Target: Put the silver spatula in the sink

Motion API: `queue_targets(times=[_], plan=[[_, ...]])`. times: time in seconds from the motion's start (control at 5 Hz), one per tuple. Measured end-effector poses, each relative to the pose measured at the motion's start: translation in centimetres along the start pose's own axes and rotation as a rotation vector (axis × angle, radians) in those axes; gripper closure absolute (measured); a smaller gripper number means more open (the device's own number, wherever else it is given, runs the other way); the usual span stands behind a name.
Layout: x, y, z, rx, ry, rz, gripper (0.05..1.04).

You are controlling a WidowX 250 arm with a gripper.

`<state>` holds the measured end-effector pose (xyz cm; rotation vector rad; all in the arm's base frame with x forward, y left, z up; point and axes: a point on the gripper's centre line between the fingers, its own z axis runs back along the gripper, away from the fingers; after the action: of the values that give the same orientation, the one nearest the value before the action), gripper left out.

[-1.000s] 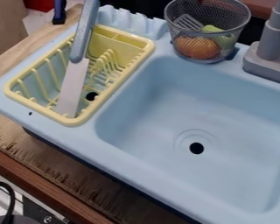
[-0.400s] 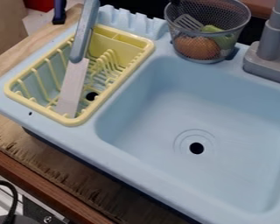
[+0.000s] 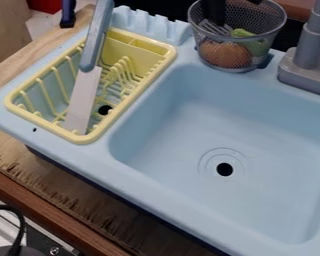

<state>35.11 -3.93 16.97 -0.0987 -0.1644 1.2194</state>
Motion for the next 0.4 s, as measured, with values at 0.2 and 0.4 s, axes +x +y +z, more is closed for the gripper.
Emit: queue_targets(times=[0.2,0.4], plan=[[-0.43,-0.25,-0.54,0.044,-0.041,0.083,0.085],[-0.54,-0.62,-1.43,0.075,-0.068,0.149,0.085]])
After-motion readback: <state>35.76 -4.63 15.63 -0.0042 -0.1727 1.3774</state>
